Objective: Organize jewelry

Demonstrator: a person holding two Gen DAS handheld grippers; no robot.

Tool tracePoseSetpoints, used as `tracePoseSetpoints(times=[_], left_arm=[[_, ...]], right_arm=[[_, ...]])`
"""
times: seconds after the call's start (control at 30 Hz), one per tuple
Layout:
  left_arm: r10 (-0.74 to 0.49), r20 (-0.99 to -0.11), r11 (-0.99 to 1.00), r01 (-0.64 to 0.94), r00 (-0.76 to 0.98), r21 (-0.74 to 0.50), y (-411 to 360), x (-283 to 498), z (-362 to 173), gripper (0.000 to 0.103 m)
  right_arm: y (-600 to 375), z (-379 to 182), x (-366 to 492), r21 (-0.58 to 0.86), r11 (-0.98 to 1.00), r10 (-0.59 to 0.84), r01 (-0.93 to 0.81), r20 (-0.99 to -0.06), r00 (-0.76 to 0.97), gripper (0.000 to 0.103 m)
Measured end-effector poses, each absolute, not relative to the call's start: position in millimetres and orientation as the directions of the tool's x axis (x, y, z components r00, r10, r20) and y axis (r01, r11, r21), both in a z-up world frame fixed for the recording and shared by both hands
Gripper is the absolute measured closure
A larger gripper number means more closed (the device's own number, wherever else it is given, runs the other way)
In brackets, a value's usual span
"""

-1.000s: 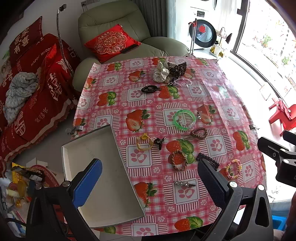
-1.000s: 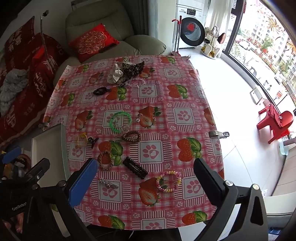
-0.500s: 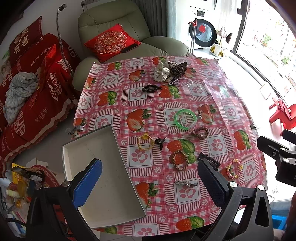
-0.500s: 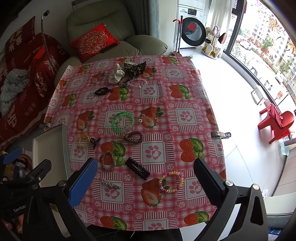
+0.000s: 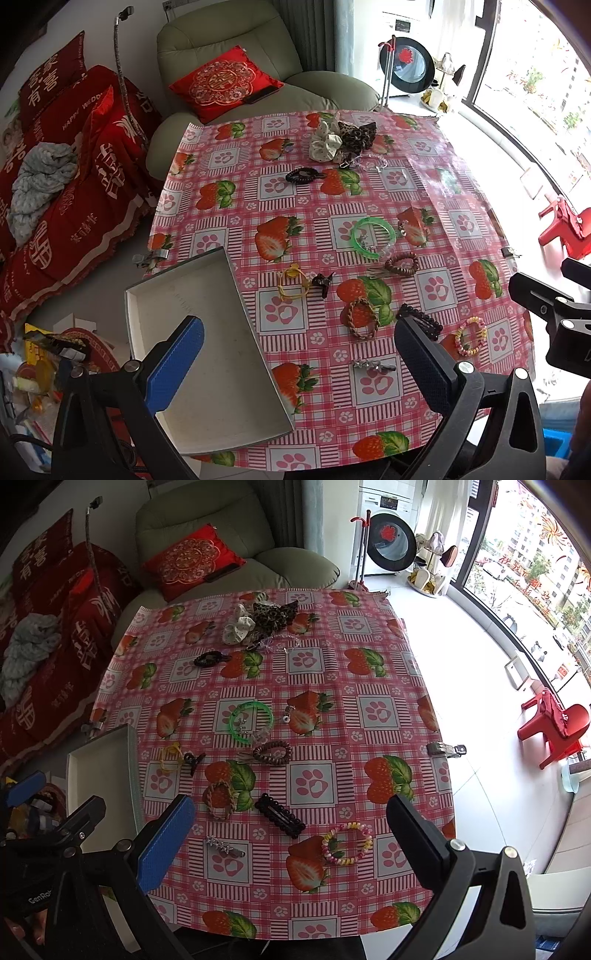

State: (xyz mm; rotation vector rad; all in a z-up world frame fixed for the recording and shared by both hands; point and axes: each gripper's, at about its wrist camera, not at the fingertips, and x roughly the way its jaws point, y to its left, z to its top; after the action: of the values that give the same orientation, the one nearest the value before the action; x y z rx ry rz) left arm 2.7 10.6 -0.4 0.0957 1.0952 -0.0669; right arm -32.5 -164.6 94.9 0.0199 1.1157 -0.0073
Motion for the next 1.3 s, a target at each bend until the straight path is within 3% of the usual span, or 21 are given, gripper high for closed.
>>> tracePoseSetpoints(times=[1.3], left_arm=[[-0.005, -0.892, 0.994, 0.096, 0.452, 0.043, 15.9, 3.7, -2.1, 0.000]], right_arm=[[-160.5, 95.0, -30.6, 0.014, 1.000, 0.008, 0.010, -0.898, 0.439, 0.000]])
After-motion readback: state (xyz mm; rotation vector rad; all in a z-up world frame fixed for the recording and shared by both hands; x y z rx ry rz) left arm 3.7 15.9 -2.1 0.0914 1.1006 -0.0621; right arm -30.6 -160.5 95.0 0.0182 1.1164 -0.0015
